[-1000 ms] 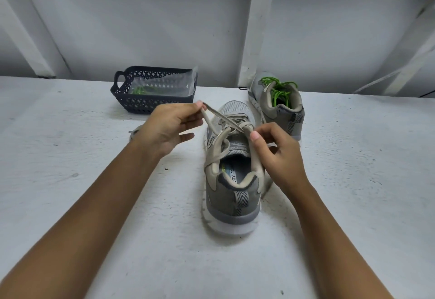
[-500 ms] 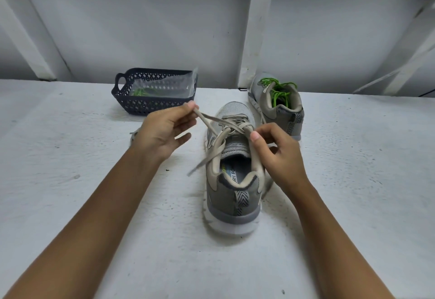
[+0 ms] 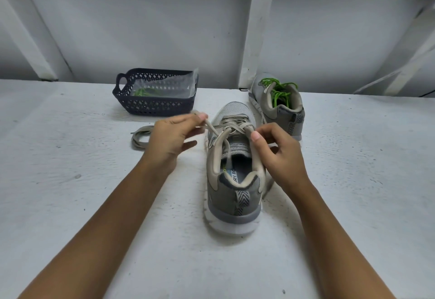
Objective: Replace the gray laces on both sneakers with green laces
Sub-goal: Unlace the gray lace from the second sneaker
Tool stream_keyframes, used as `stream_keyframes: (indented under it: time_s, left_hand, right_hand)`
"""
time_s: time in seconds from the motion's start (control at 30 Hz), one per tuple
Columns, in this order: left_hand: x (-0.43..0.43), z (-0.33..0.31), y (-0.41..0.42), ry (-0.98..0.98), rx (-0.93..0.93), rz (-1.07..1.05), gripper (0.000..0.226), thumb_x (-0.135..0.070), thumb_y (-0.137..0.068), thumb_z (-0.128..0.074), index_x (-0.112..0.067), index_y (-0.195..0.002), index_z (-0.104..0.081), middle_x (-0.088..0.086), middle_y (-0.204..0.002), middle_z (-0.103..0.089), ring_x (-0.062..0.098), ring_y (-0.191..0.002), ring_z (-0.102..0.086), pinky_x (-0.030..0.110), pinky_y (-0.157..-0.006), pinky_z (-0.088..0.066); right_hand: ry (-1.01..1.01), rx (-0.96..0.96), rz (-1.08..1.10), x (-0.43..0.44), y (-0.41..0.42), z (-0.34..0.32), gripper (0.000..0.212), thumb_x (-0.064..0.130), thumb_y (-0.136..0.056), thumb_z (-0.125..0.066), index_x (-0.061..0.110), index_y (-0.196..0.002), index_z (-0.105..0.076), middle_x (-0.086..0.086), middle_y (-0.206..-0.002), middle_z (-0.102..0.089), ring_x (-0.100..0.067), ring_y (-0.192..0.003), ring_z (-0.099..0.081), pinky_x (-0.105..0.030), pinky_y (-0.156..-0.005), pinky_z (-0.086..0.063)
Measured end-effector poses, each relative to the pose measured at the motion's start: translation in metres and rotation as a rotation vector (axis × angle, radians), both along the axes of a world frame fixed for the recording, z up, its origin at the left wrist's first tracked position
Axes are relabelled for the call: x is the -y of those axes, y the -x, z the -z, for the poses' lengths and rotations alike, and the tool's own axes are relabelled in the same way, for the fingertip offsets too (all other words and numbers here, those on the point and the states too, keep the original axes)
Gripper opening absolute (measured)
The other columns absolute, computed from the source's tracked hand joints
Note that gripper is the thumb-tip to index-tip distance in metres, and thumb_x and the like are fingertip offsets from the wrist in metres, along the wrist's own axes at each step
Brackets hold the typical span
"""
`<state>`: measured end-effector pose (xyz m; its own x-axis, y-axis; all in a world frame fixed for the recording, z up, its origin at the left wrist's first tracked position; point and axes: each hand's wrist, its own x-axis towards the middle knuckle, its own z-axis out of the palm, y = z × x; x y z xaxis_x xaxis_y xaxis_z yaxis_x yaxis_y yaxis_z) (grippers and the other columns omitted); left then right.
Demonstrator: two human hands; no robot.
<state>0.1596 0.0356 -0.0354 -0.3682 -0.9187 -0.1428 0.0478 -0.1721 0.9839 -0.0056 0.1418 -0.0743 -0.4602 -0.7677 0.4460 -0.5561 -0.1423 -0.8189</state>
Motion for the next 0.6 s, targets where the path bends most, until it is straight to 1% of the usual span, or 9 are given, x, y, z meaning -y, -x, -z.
stream_keyframes:
  time_s: [0.07, 0.13, 0.23, 0.3, 0.37, 0.43, 0.5, 0.6]
  left_hand:
    - [0.007, -0.002, -0.003, -0.046, -0.079, -0.100, 0.007, -0.022, -0.085, -0.067, -0.017, -0.086, -0.072, -0.007, -0.075, -0.070, 0.006, -0.076, -0.064, 0.025, -0.071, -0.047]
    - [0.010, 0.000, -0.004, -0.047, -0.048, -0.108, 0.012, -0.027, -0.085, -0.066, -0.017, -0.087, -0.072, -0.007, -0.078, -0.069, 0.007, -0.078, -0.063, 0.026, -0.070, -0.047]
    - [0.000, 0.007, -0.003, -0.002, 0.122, 0.079, 0.024, -0.038, -0.079, -0.067, -0.016, -0.086, -0.072, -0.004, -0.083, -0.069, 0.011, -0.081, -0.063, 0.029, -0.073, -0.047]
    - [-0.009, 0.012, 0.000, 0.063, 0.149, 0.163, 0.017, -0.033, -0.076, -0.071, -0.017, -0.077, -0.074, -0.001, -0.082, -0.070, 0.013, -0.082, -0.063, 0.032, -0.076, -0.048]
    - [-0.015, 0.014, 0.004, 0.118, 0.100, 0.125, 0.010, -0.024, -0.078, -0.072, -0.017, -0.071, -0.074, -0.002, -0.079, -0.069, 0.013, -0.080, -0.061, 0.029, -0.072, -0.046]
    - [-0.017, 0.013, 0.008, 0.147, 0.068, 0.044, 0.012, -0.020, -0.080, -0.072, -0.018, -0.068, -0.073, -0.004, -0.076, -0.069, 0.012, -0.077, -0.060, 0.026, -0.068, -0.044]
    - [-0.013, 0.009, 0.009, 0.144, 0.032, -0.036, 0.015, -0.019, -0.081, -0.071, -0.021, -0.066, -0.072, -0.006, -0.072, -0.068, 0.009, -0.072, -0.061, 0.026, -0.068, -0.045]
    - [0.001, 0.001, 0.004, 0.153, 0.014, -0.108, 0.011, -0.020, -0.085, -0.067, -0.020, -0.074, -0.070, -0.005, -0.080, -0.069, 0.008, -0.072, -0.062, 0.027, -0.069, -0.047]
  right_hand:
    - [-0.005, 0.000, 0.001, 0.000, 0.000, -0.001, 0.028, 0.038, -0.085, -0.055, 0.012, -0.086, -0.063, 0.001, -0.080, -0.064, -0.008, -0.075, -0.058, -0.019, -0.063, -0.047]
    - [-0.005, 0.005, 0.000, 0.000, 0.000, -0.001, 0.025, 0.035, -0.085, -0.055, 0.011, -0.086, -0.063, 0.001, -0.079, -0.064, -0.008, -0.074, -0.058, -0.019, -0.063, -0.047]
    - [-0.005, 0.001, 0.001, 0.000, 0.000, -0.002, 0.025, 0.035, -0.086, -0.055, 0.011, -0.085, -0.062, 0.000, -0.079, -0.063, -0.009, -0.074, -0.057, -0.020, -0.063, -0.047]
    - [-0.004, 0.002, 0.000, 0.000, -0.001, -0.002, 0.026, 0.035, -0.086, -0.055, 0.010, -0.085, -0.062, -0.001, -0.079, -0.063, -0.010, -0.074, -0.058, -0.020, -0.063, -0.047]
    - [-0.005, 0.003, 0.000, 0.000, -0.001, -0.002, 0.026, 0.035, -0.086, -0.055, 0.010, -0.085, -0.062, -0.001, -0.079, -0.063, -0.009, -0.073, -0.057, -0.019, -0.062, -0.046]
    - [-0.005, 0.008, 0.002, 0.000, -0.001, -0.002, 0.024, 0.035, -0.086, -0.055, 0.012, -0.085, -0.062, 0.000, -0.079, -0.063, -0.007, -0.073, -0.057, -0.019, -0.062, -0.046]
    - [-0.006, 0.013, 0.002, -0.001, -0.001, -0.002, 0.025, 0.038, -0.086, -0.056, 0.014, -0.085, -0.062, 0.001, -0.079, -0.063, -0.006, -0.073, -0.057, -0.020, -0.063, -0.046]
    - [-0.011, 0.011, 0.000, -0.001, -0.001, -0.002, 0.027, 0.041, -0.085, -0.055, 0.015, -0.085, -0.062, 0.003, -0.079, -0.063, -0.006, -0.074, -0.057, -0.021, -0.064, -0.047]
